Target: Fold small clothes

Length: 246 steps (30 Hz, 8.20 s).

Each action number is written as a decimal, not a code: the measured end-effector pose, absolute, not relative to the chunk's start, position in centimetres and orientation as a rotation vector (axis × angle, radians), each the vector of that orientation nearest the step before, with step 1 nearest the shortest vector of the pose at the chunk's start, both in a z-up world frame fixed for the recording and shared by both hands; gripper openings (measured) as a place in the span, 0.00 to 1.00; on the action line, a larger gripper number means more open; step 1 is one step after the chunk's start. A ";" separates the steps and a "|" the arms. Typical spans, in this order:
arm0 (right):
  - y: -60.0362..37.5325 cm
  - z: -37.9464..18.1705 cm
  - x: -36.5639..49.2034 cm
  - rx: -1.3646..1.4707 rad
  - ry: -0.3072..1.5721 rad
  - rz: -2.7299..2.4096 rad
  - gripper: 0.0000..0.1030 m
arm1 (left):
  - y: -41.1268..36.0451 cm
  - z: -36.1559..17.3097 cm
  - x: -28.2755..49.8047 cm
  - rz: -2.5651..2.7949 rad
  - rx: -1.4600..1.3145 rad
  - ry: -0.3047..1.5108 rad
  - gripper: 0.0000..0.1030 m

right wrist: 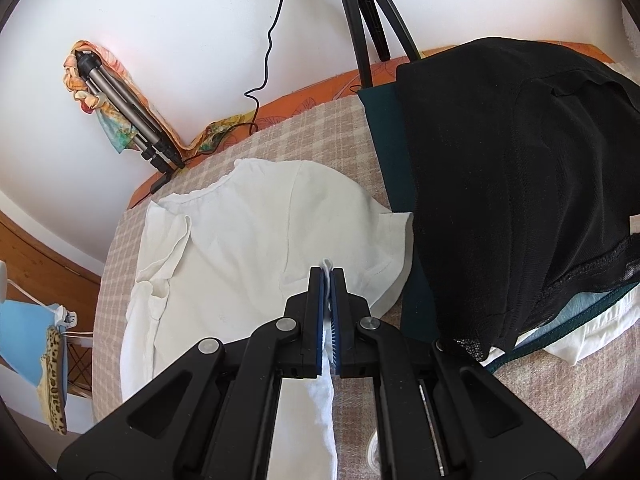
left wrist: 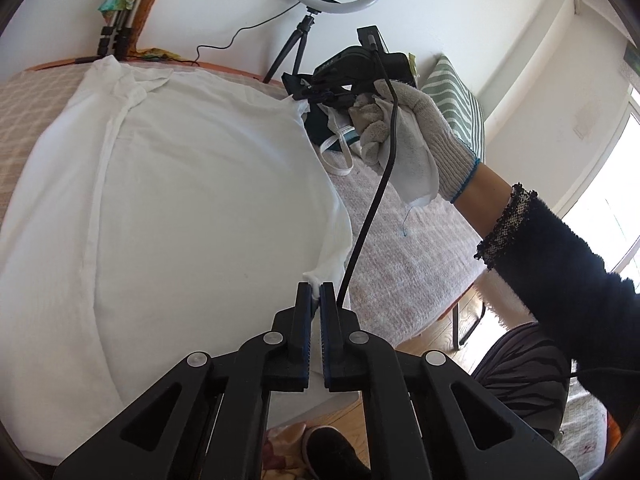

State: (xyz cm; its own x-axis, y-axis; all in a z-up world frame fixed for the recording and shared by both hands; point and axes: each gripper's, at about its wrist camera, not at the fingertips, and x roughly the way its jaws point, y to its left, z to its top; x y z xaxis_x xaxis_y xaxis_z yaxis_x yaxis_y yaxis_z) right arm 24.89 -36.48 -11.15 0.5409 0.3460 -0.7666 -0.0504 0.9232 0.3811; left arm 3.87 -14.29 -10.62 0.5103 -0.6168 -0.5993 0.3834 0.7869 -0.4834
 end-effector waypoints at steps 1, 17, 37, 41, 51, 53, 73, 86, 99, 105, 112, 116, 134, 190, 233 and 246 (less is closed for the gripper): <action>-36.4 -11.0 25.0 0.334 0.971 0.238 0.04 | -13.9 -10.7 3.7 -0.603 -0.312 0.837 0.02; -25.7 -7.1 26.0 0.185 0.894 0.359 0.03 | -9.5 -10.3 0.9 -0.528 -0.400 0.812 0.02; -36.3 -12.6 28.2 0.390 1.105 0.138 0.37 | -8.3 -11.9 1.2 -0.521 -0.425 0.832 0.02; -36.2 -13.8 28.0 0.361 1.160 0.106 0.37 | -8.4 -12.1 1.2 -0.526 -0.425 0.836 0.02; -33.7 -12.2 28.5 0.330 1.098 0.154 0.02 | -9.0 -12.2 0.8 -0.550 -0.428 0.838 0.02; -32.2 -10.4 28.6 0.323 1.058 0.191 0.02 | -8.8 -12.2 0.5 -0.548 -0.434 0.835 0.02; -35.5 -14.7 27.2 0.304 1.195 0.055 0.14 | -8.0 -12.5 0.2 -0.535 -0.444 0.824 0.02; -26.0 -7.0 27.3 0.156 0.996 0.194 0.05 | -7.0 -12.6 -0.7 -0.532 -0.466 0.827 0.02; -14.1 -11.3 28.4 -0.035 1.088 0.385 0.13 | -6.9 -12.7 -1.3 -0.508 -0.416 0.892 0.04; -19.6 -5.7 27.2 0.128 0.968 0.470 0.41 | -5.1 -11.2 -1.9 -0.487 -0.377 0.883 0.10; -25.2 -6.1 27.8 0.163 0.966 0.369 0.41 | -1.4 -7.8 0.5 -0.386 -0.344 0.820 0.10; -26.9 -8.5 29.1 0.141 1.008 0.269 0.41 | -0.7 -6.0 2.8 -0.359 -0.274 0.778 0.10; -26.1 -12.7 27.4 0.106 1.121 0.387 0.36 | -1.1 -5.7 6.0 -0.398 -0.222 0.772 0.10; -18.0 -9.5 34.4 0.374 1.004 0.478 0.04 | -0.2 -8.0 6.9 -0.388 -0.260 0.852 0.10; -28.7 -17.0 -2.6 0.240 1.189 0.573 0.46 | 0.8 -11.7 0.1 -0.385 -0.280 0.987 0.29; -29.1 -18.0 -5.0 0.317 1.249 0.601 0.45 | 1.6 -13.3 -0.6 -0.416 -0.391 1.046 0.26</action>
State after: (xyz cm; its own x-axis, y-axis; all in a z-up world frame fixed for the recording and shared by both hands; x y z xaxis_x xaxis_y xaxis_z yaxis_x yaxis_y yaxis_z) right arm -4.99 -29.07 -18.01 0.1905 0.5849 -0.7884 -0.2511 0.8055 0.5368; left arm -0.60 1.61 -13.30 0.4377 -0.5058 -0.7433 0.1434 0.8555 -0.4976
